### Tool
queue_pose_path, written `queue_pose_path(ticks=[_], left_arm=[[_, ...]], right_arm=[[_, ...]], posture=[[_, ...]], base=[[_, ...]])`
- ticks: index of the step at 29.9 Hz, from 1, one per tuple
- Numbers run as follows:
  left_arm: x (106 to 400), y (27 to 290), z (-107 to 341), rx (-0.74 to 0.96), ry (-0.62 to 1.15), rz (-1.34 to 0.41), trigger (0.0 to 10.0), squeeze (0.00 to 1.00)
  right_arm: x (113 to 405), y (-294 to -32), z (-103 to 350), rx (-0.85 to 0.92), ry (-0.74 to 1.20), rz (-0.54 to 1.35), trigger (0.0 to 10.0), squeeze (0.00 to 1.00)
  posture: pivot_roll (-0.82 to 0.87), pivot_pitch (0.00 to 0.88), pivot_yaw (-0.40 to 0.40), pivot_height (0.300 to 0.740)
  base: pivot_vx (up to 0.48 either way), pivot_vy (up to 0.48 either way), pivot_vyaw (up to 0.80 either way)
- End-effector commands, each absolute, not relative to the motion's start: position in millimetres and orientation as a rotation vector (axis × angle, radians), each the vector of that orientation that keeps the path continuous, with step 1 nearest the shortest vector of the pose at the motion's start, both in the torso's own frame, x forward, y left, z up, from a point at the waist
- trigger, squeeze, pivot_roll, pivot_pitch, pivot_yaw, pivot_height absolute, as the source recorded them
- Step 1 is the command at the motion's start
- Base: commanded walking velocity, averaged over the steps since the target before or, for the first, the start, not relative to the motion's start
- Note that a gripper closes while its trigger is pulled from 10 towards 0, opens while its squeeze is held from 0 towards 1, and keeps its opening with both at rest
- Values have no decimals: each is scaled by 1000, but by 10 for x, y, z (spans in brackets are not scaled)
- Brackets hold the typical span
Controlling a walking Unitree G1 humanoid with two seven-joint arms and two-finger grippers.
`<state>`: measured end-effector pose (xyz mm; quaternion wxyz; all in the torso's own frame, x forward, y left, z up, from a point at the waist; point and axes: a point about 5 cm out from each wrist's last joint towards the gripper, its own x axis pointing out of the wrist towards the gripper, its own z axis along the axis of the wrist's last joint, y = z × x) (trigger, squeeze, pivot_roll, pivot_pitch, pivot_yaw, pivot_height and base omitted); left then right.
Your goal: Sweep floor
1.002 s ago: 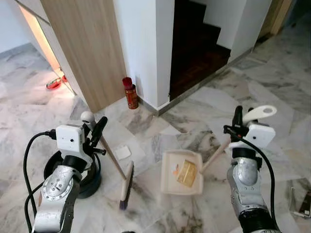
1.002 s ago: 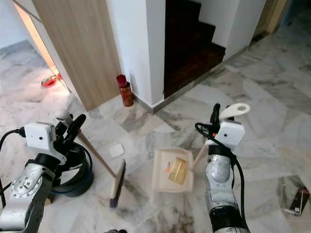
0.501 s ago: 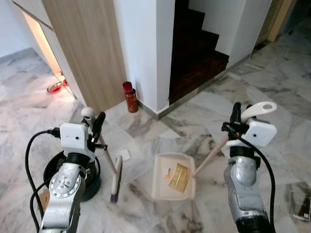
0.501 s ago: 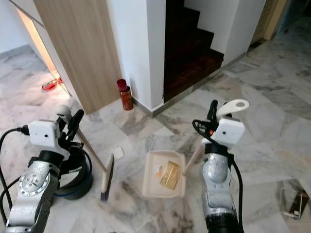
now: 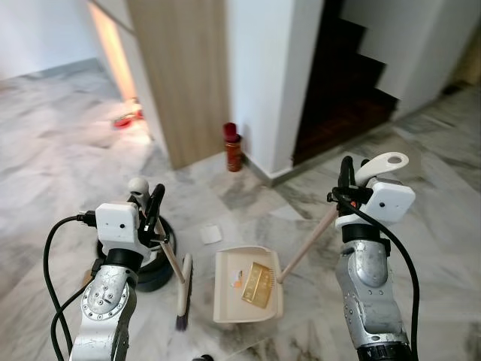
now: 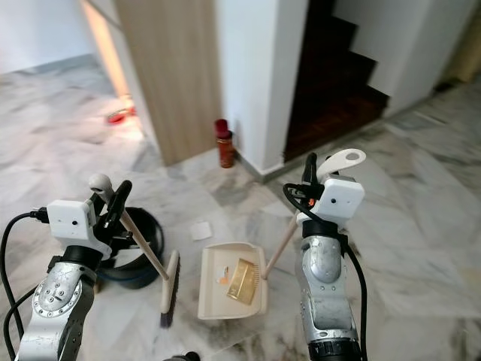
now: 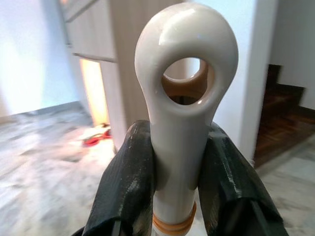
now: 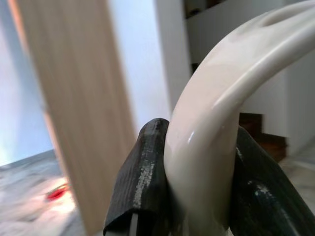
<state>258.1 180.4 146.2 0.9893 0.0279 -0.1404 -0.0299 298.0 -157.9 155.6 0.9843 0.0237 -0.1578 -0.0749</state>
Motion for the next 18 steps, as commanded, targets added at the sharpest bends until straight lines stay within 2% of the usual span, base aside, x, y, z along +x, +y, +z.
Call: queue_pose_path(ticks=[1,18], left_arm=[[2574,1806,1575,72,-333,-65,10000,0],[2580,1742,1533,21,-309,-77,10000,0]], right_arm=[[2969,-1557,1723,66,-380,-145,10000,0],[2991,-1600,1766,57,-365,-167,10000,0]], posture=[[69,0,32,740],[80,23,24,740]], base=[[0,0,800],[0,0,800]])
